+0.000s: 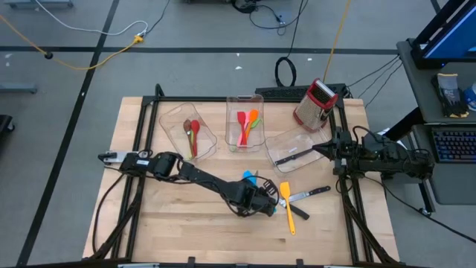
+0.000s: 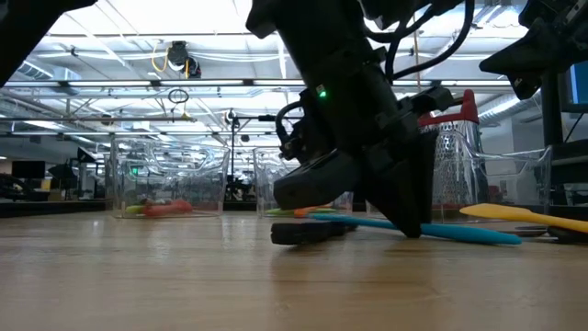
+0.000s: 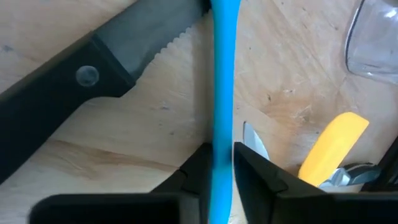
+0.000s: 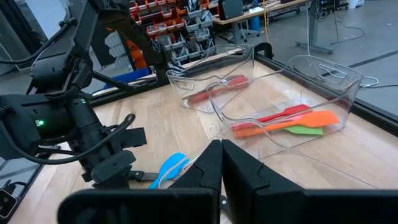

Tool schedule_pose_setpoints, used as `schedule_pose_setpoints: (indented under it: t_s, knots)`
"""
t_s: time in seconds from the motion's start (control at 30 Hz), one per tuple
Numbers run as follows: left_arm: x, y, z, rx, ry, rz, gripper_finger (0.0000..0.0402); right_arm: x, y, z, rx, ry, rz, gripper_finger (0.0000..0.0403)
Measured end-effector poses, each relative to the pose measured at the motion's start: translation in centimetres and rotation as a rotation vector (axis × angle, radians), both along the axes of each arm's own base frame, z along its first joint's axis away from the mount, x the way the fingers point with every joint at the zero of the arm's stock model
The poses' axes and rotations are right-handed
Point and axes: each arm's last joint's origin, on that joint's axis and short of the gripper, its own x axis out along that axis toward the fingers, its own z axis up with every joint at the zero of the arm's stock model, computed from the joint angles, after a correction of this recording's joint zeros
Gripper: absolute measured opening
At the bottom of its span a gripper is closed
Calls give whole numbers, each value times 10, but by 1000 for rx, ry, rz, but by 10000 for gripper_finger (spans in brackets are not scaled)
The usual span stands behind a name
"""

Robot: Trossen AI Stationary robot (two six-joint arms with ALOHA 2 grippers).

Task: Pick & Place Kitchen Items
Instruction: Put the blue spatula into the middle bin

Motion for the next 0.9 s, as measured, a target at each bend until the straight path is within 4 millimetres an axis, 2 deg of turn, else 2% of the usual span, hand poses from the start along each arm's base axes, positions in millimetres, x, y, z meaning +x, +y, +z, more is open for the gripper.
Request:
schedule_pose_setpoints:
  t_s: [0.13, 0.3, 0.43, 0.9]
  knots:
    - [0, 1, 2, -17, -7, 15, 118, 0, 0, 0, 0, 0, 0, 4]
    - [-1, 2, 21, 3, -40, 15, 150, 0, 0, 0, 1, 0, 3, 4]
    - [-4, 7, 26, 57, -22, 23, 156, 0, 0, 0, 1, 1, 3, 4]
    - [-5, 34, 27, 62, 65, 32, 156, 0, 0, 0, 1, 0, 3, 4]
